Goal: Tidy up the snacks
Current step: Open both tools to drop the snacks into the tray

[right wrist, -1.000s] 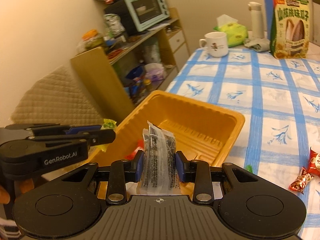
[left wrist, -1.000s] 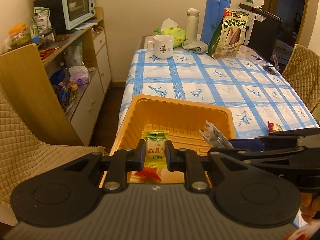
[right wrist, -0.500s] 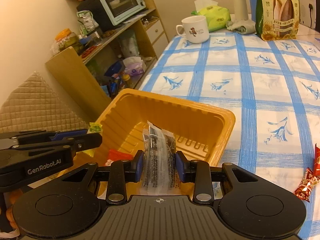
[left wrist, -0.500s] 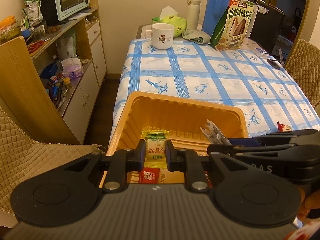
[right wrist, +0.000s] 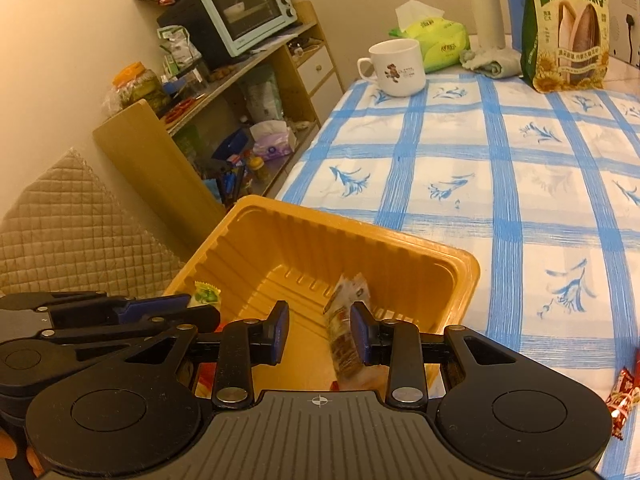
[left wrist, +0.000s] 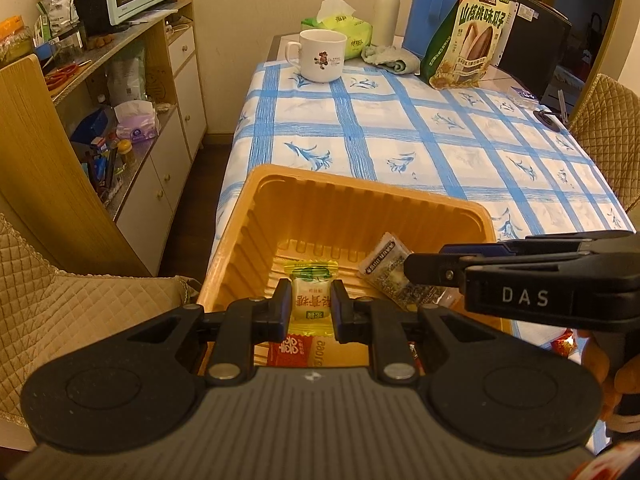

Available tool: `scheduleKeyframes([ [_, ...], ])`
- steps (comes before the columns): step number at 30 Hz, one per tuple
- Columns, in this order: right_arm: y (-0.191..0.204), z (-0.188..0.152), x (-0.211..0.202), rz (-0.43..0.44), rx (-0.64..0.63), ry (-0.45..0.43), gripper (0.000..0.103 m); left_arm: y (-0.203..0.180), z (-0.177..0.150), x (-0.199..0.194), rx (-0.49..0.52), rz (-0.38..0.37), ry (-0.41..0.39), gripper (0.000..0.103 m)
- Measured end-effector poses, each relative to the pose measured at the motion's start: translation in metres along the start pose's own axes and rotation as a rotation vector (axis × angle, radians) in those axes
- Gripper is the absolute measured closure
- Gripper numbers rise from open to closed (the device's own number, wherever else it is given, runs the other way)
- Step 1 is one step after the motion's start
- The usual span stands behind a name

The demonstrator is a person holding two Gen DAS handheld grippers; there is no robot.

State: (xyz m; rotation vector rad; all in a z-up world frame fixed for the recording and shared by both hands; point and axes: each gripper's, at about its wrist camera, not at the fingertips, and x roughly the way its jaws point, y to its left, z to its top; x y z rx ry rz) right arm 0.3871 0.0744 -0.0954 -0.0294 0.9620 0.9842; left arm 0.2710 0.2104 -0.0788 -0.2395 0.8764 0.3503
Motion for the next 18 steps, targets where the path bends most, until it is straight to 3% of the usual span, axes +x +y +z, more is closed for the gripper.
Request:
scheduleKeyframes([
  [15,-0.001,0.0,-0.008,-0.008,-0.022,-0.004,0.068,-0.006,0.008,0.003,0.0,-0.018,-0.023,0.084],
  [18,0.001,0.0,-0.011,-0.005,-0.036,-0.005,0.068,-0.005,0.006,0.0,-0.005,-0.01,-0.023,0.078],
])
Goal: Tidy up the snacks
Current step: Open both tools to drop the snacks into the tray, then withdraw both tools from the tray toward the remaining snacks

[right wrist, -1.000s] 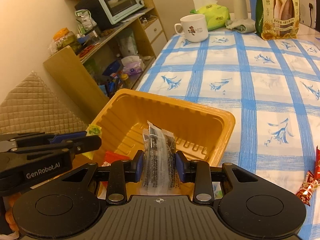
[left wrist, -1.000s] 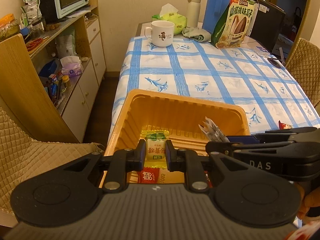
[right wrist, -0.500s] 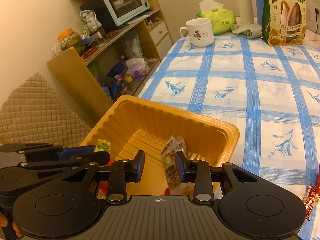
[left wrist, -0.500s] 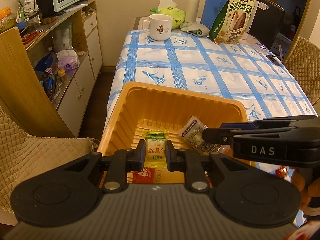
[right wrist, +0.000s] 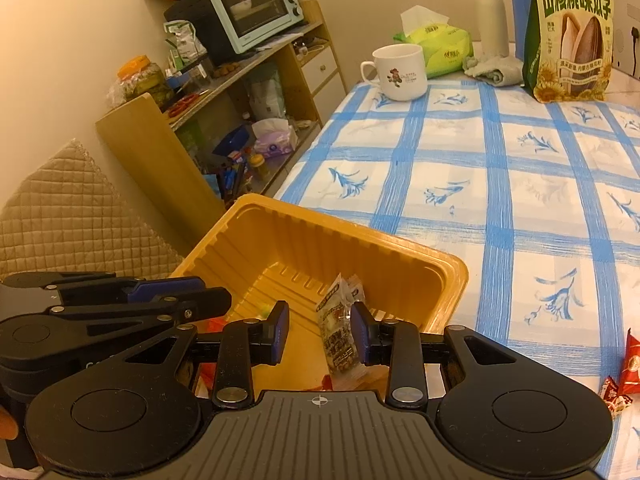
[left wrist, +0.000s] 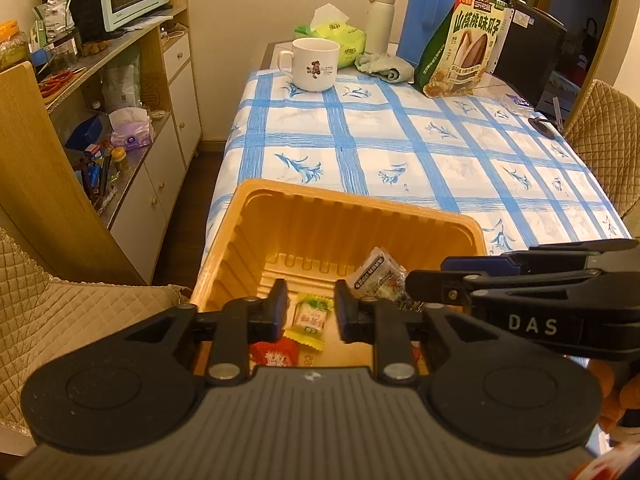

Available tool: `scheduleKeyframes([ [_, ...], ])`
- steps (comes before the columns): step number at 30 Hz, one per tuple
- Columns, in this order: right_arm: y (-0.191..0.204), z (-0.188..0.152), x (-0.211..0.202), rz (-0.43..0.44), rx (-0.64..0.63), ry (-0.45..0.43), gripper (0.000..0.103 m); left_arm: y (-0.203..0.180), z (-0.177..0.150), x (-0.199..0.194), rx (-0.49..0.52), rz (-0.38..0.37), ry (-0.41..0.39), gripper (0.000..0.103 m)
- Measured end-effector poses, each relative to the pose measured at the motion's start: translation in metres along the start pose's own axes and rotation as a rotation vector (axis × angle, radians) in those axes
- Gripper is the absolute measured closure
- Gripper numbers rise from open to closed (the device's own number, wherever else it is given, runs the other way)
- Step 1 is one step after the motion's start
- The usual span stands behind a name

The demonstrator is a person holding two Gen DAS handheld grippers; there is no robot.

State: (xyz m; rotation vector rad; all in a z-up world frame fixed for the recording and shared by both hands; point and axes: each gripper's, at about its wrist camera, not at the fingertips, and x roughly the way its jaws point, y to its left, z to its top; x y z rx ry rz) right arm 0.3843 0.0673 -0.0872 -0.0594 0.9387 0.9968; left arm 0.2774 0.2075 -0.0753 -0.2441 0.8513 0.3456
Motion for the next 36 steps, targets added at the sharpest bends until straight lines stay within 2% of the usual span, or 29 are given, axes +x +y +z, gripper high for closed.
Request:
scheduleKeyframes([
  [3,0.002,-0.002,-0.004,0.001,-0.021,0.002,0.068,0.003,-0.003,-0.008,-0.017,0.001,-0.004,0.075],
  [5,0.003,-0.004,-0.006,0.003,-0.036,0.005,0.066,0.005,-0.006,-0.013,-0.025,0.008,-0.007,0.068],
  [9,0.007,-0.009,-0.014,0.01,-0.068,-0.001,0.049,0.009,-0.012,-0.026,-0.043,0.013,-0.01,0.063],
  [16,0.015,-0.019,-0.033,0.016,-0.123,-0.011,0.036,0.008,-0.025,-0.054,-0.063,0.025,-0.026,0.042],
  [22,0.019,-0.028,-0.054,0.032,-0.156,-0.022,0.023,-0.001,-0.04,-0.077,-0.065,0.036,-0.028,0.034],
  [29,0.023,-0.044,-0.083,0.055,-0.173,-0.02,0.016,-0.015,-0.06,-0.103,-0.077,0.05,-0.033,0.03],
  [36,0.022,-0.068,-0.111,0.086,-0.2,-0.006,0.015,-0.034,-0.083,-0.127,-0.093,0.068,-0.04,0.03],
])
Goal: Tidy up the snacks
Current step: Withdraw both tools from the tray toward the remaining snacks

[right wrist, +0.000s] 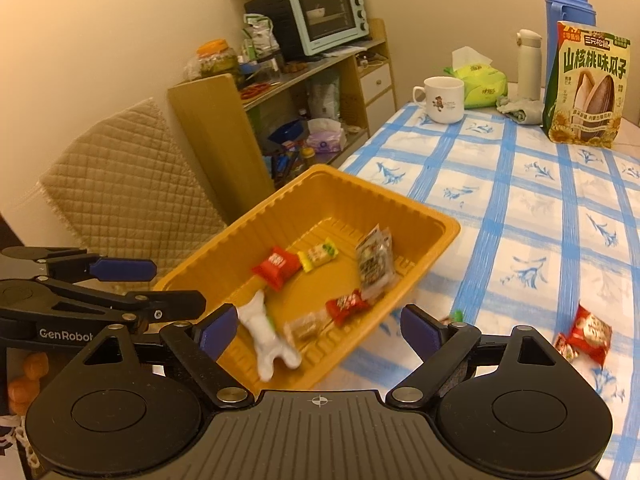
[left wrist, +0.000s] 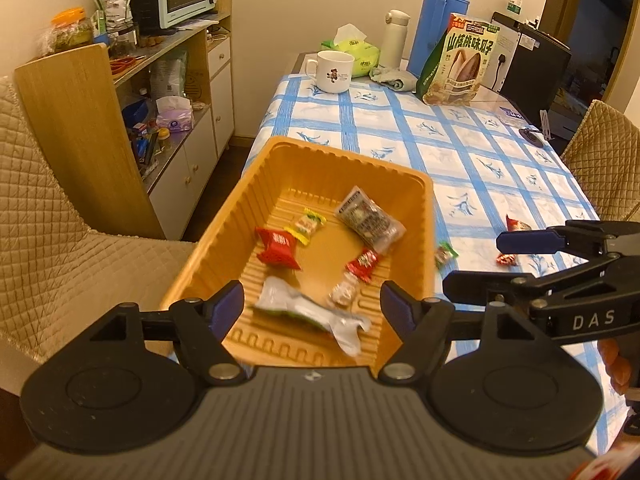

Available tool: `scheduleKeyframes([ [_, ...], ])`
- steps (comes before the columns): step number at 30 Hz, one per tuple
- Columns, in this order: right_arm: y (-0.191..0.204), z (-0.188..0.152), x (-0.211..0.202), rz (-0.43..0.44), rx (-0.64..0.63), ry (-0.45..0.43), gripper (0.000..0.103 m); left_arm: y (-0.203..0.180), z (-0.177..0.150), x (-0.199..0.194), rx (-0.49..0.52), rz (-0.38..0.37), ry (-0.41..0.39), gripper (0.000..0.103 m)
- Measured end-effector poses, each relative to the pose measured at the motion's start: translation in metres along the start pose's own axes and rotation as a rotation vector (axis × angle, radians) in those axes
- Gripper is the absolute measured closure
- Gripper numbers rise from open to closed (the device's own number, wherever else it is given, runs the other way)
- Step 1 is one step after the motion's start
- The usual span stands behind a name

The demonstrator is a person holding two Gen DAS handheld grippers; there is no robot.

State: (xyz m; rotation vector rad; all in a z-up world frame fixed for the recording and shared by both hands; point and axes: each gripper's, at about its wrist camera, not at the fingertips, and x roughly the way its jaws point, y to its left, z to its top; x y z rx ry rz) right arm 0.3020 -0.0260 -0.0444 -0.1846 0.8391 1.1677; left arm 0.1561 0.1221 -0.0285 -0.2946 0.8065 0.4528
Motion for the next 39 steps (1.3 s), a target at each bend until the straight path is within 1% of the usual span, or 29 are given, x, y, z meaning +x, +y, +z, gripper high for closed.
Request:
scheduleKeyframes([
  [9,0.0,-0.031,-0.034,0.05,-0.043,0.022,0.015,-0.028,-0.033,-0.03,-0.029,0.029,0.004,0.03],
  [17,-0.01,-0.055,-0.059,0.068,-0.073,0.046,0.015,-0.054,-0.06,-0.048,-0.062,0.054,0.013,0.03],
  [24,-0.028,-0.076,-0.078,0.067,-0.08,0.072,0.015,-0.083,-0.08,-0.054,-0.073,0.061,0.029,0.03],
  [30,-0.048,-0.094,-0.094,0.057,-0.074,0.09,0.015,-0.111,-0.094,-0.053,-0.07,0.053,0.045,0.03],
  [39,-0.086,-0.117,-0.119,0.013,-0.032,0.101,0.015,-0.152,-0.101,-0.046,-0.033,0.02,0.06,0.03],
])
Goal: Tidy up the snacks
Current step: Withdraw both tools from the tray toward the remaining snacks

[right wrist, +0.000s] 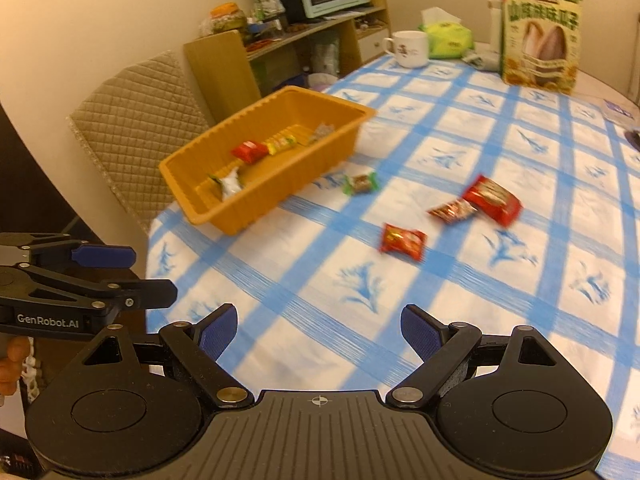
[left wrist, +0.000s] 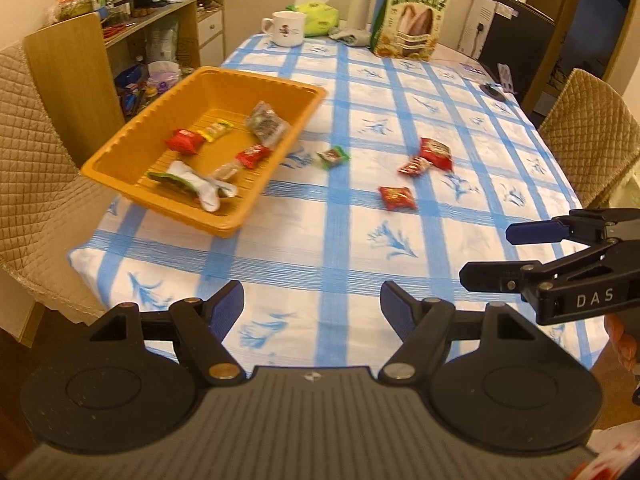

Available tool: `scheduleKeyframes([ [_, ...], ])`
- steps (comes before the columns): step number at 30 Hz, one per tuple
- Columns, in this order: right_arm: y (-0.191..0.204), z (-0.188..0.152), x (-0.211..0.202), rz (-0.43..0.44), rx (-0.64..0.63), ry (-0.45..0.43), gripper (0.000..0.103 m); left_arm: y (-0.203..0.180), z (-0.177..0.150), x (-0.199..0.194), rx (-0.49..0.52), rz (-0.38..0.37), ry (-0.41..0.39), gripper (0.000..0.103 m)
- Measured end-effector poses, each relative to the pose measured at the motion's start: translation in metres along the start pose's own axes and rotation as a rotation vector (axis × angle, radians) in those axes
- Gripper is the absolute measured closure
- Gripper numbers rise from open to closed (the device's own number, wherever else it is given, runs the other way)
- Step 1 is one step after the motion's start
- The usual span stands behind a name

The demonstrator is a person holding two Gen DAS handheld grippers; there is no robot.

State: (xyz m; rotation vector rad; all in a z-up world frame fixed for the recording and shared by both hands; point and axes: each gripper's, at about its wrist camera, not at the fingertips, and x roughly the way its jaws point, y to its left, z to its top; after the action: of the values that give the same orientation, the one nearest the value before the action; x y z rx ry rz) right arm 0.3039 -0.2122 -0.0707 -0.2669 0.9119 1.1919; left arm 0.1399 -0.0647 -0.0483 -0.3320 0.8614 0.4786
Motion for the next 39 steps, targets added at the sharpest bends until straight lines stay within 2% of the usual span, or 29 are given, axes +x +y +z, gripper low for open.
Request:
scheduleKeyframes([
  [13,-0.052,-0.021,-0.02,-0.084,0.081,0.003,0.015,-0.054,-0.002,0.029,0.092,-0.06,0.013,0.031],
  [17,-0.067,-0.024,-0.022,-0.113,0.106,-0.001,0.015,-0.067,0.002,0.043,0.124,-0.075,0.013,0.036],
  [33,-0.12,-0.022,-0.018,-0.211,0.207,-0.016,0.015,-0.091,0.034,0.105,0.255,-0.074,0.01,0.039],
  [39,-0.129,-0.017,-0.014,-0.228,0.233,-0.017,0.015,-0.093,0.048,0.131,0.306,-0.059,0.0,0.043],
])
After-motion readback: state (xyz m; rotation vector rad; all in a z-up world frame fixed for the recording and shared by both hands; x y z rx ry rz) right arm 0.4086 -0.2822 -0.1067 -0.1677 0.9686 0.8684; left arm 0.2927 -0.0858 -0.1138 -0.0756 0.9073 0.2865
